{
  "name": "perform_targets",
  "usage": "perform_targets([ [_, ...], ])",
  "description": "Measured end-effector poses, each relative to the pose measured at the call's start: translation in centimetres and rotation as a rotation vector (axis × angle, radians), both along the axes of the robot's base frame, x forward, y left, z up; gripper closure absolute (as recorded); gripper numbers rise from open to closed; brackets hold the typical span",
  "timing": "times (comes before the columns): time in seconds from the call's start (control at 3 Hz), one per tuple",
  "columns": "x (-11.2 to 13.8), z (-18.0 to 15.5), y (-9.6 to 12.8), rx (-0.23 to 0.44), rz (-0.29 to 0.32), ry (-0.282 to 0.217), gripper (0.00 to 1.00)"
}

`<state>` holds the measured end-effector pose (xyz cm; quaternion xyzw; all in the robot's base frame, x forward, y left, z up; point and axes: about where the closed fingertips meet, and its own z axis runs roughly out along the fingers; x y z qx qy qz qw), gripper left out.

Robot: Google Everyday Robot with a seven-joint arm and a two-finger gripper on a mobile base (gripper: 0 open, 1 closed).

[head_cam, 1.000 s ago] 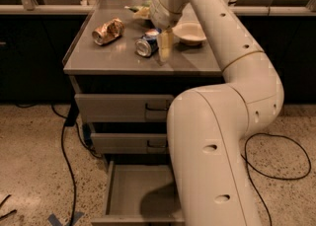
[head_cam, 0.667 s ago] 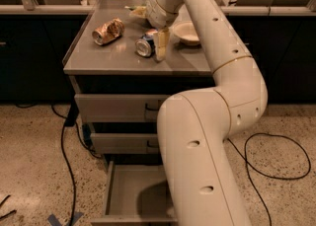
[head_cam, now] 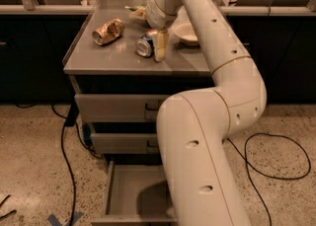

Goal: Place pepsi can into bottom drawer

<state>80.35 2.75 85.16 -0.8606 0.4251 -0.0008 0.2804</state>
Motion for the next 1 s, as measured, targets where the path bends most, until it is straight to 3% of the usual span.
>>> perform_targets([
  [1.0,0.0,0.0,0.0,0.0,0.0,0.0,0.63],
])
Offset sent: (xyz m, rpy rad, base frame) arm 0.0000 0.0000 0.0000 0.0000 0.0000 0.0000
